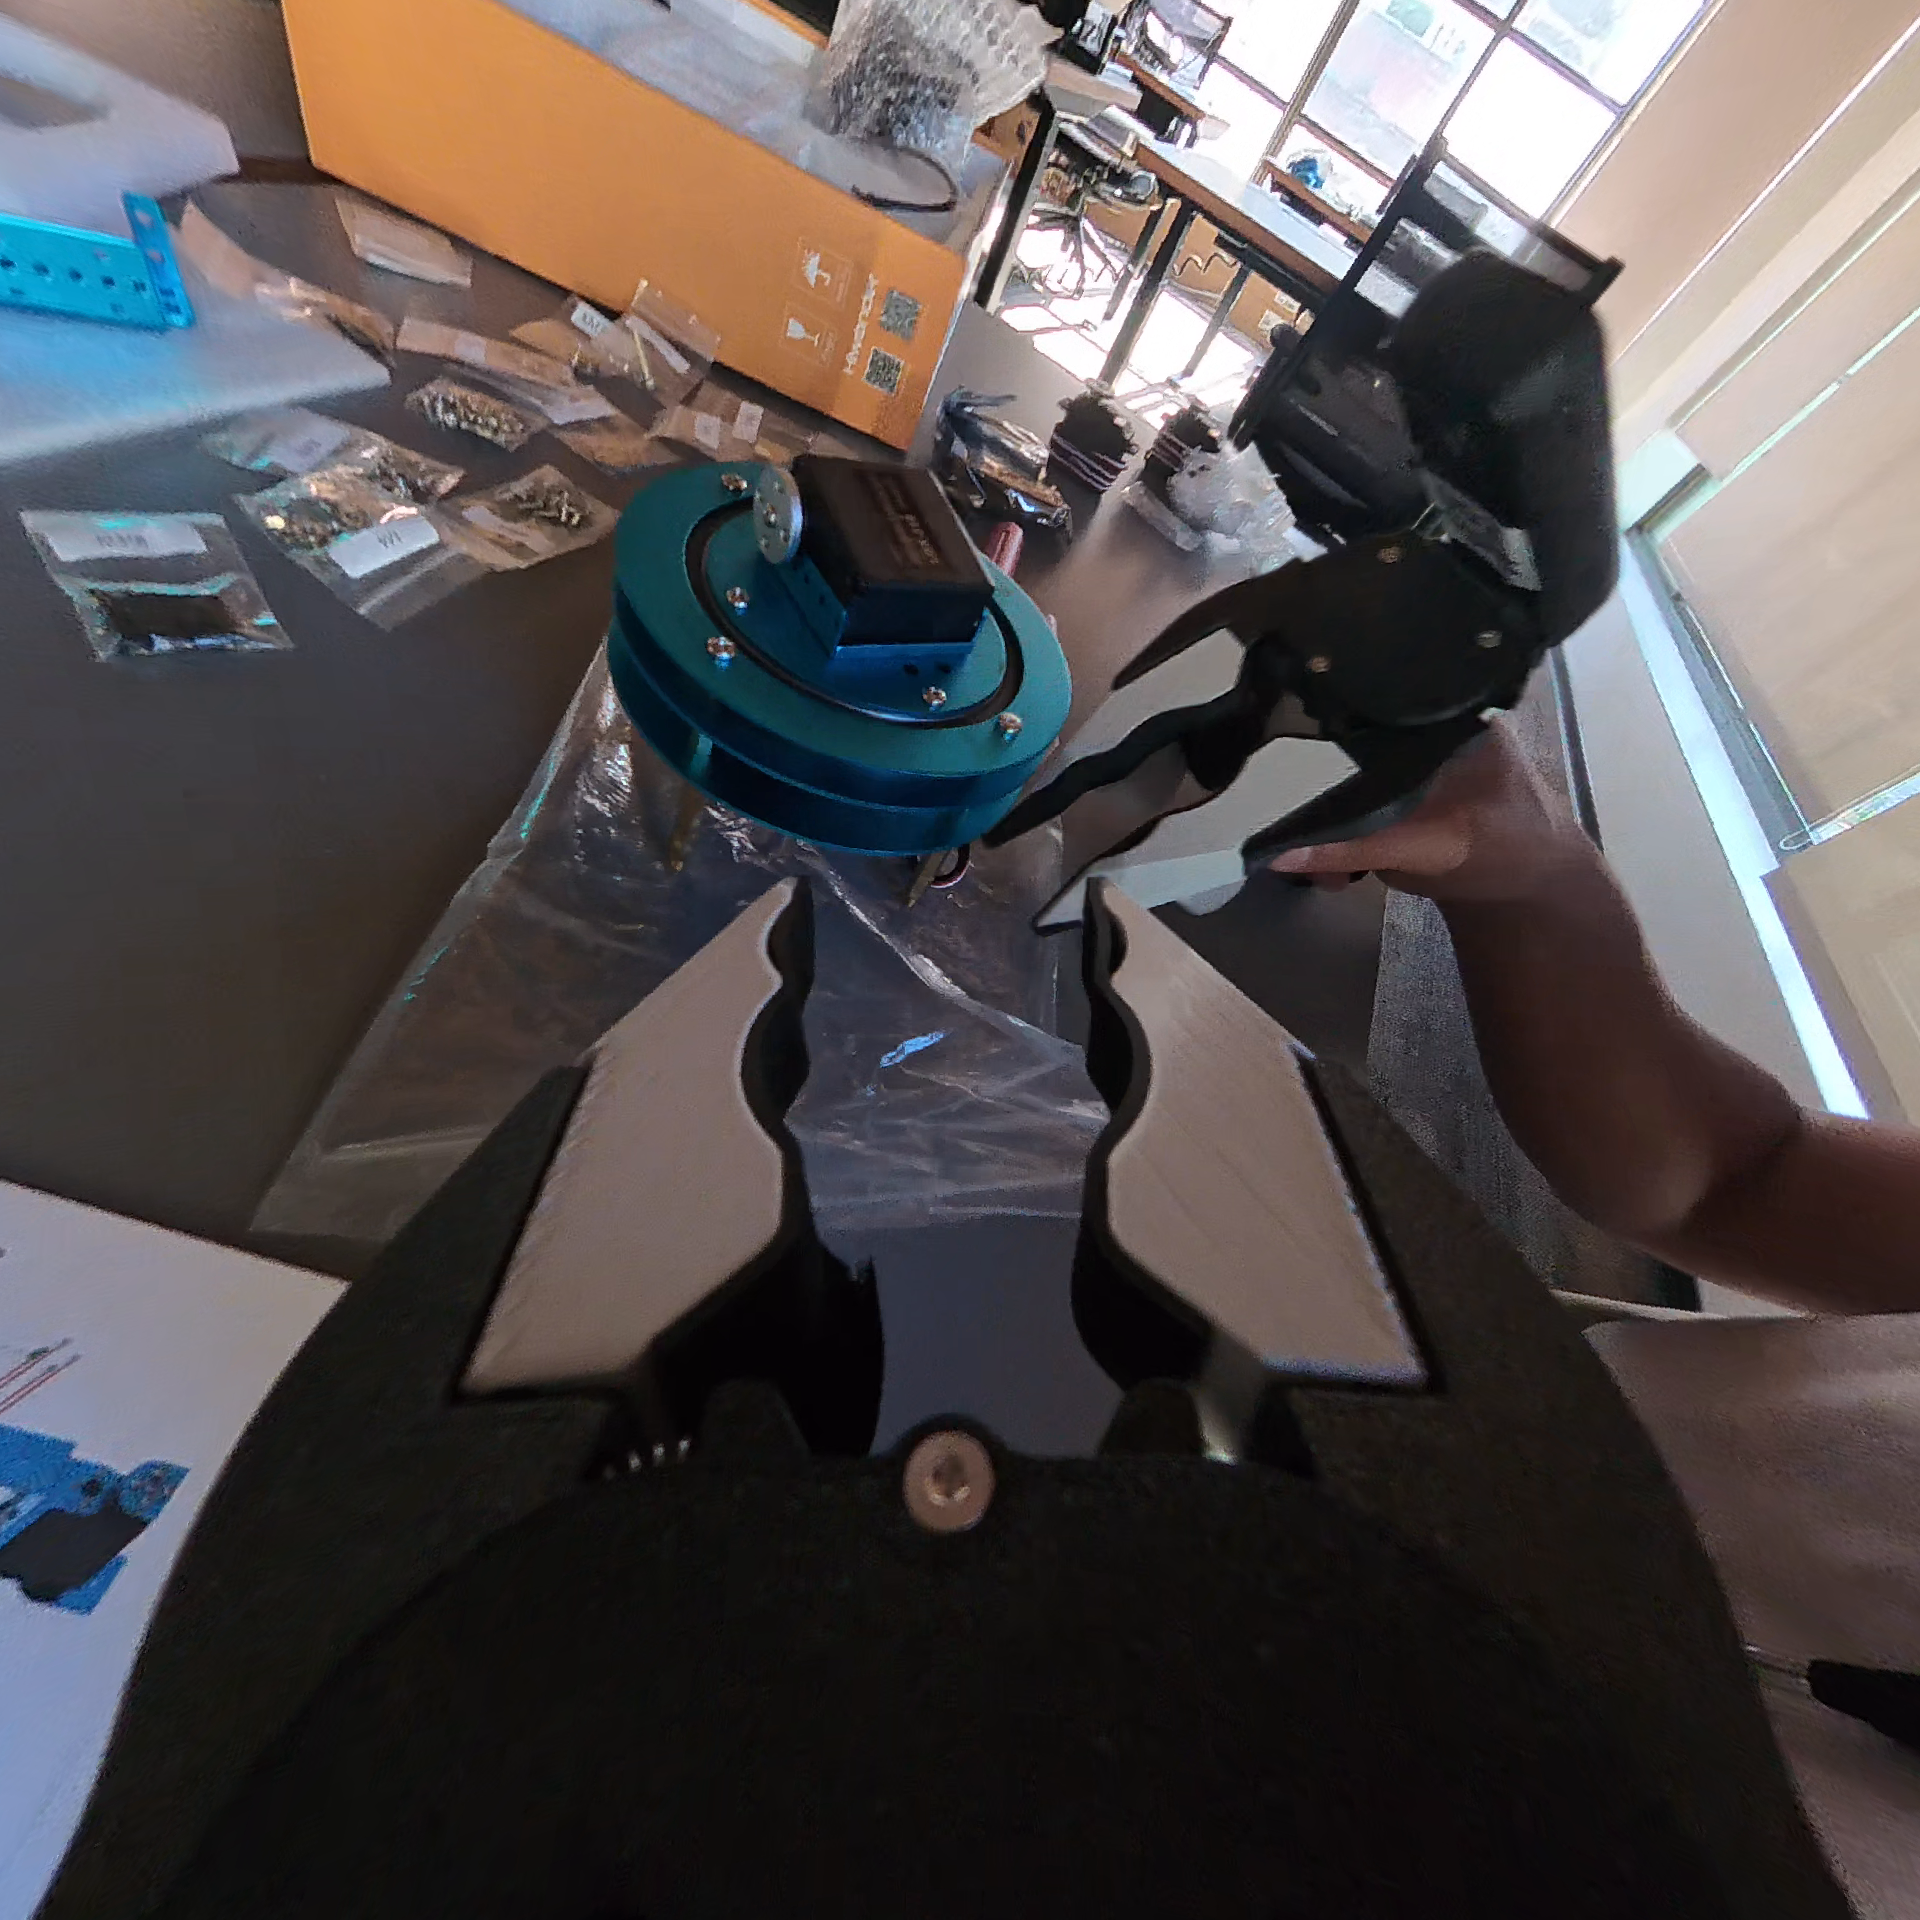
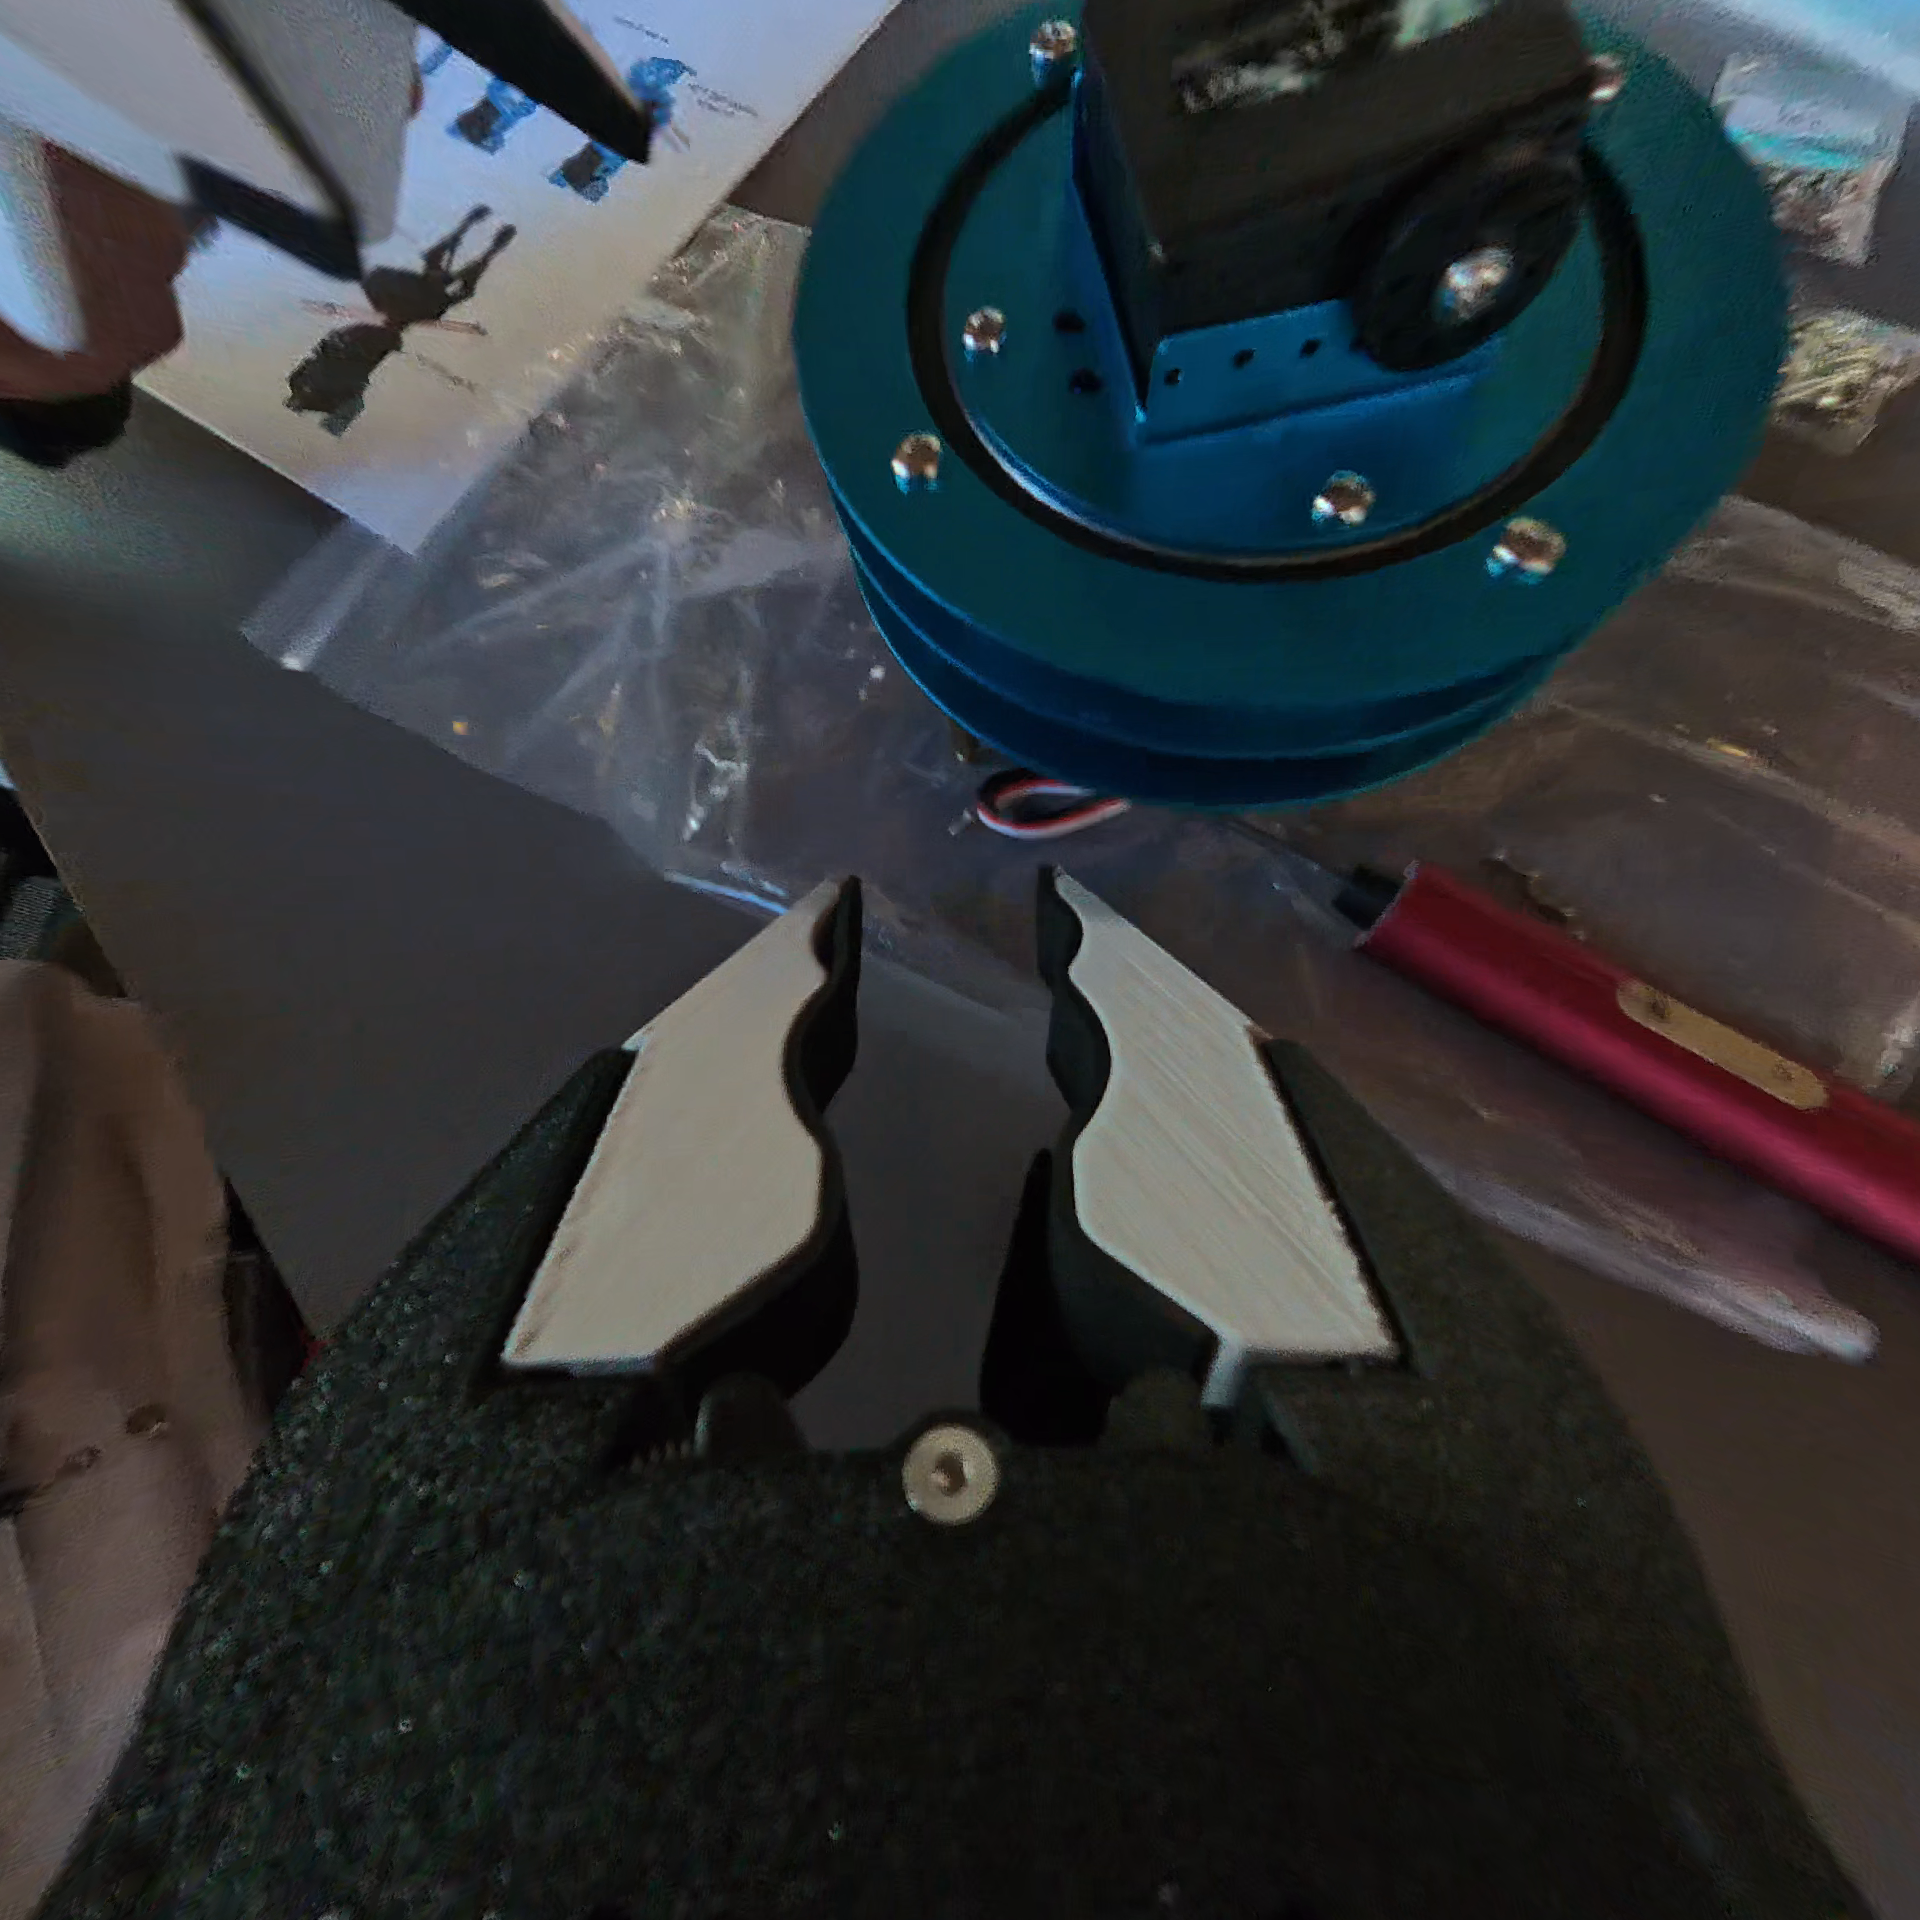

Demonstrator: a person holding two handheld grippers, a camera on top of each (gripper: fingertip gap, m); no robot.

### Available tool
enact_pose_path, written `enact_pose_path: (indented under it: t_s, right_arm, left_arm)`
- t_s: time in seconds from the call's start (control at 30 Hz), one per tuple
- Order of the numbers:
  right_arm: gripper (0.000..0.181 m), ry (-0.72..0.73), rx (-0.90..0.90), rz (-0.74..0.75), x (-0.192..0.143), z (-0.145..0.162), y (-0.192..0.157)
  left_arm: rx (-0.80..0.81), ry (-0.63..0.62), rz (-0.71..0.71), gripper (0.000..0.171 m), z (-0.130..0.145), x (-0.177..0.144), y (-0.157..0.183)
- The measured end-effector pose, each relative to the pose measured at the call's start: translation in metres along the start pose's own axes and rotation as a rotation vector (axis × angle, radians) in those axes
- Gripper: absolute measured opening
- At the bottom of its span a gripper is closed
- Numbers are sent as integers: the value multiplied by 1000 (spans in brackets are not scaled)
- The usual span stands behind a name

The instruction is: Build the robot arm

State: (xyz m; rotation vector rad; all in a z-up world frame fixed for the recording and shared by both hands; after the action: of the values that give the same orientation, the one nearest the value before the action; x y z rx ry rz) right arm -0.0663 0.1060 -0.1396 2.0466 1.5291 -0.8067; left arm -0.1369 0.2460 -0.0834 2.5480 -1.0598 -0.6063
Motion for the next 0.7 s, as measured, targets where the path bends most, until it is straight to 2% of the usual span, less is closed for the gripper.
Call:
enact_pose_path:
  t_s: [0.1, 0.13, 0.2, 0.3, 0.5, 0.57, 0.7]
  right_arm:
    - [28, -39, 69, -50, 11, -7, -11]
    - [28, -84, 80, -46, 16, -6, -12]
    - [25, -95, 112, 17, 18, -9, -5]
    - [20, -113, 165, 35, 20, -11, -4]
    - [8, -123, 123, 190, 23, -13, -5]
    - [0, -120, 108, 202, 23, -13, -8]
    - [0, -101, 88, 190, 13, -10, -14]
  left_arm:
    - [42, 24, 6, 50, 3, -11, 7]
    - [55, 28, 6, 49, 4, -14, 9]
    - [77, 43, 8, 49, 1, -17, 12]
    - [115, 58, 35, 49, -3, -23, 19]
    - [123, 92, 38, 48, -5, -35, 14]
    - [95, 100, 61, 48, -6, -37, 13]
    - [76, 89, 64, 47, -3, -39, 10]
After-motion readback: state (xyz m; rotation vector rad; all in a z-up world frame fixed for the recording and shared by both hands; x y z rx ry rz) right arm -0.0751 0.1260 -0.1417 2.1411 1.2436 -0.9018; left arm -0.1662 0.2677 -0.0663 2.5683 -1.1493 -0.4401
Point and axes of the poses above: each gripper's, where its closed fingertips meet, x out along the fingers, z out of its underside, y = z × x across the jaws, the point moved 5 cm from there along -x, back along the fingers, and after that the axes turned 9 degrees about z, right-handed, at the moved point
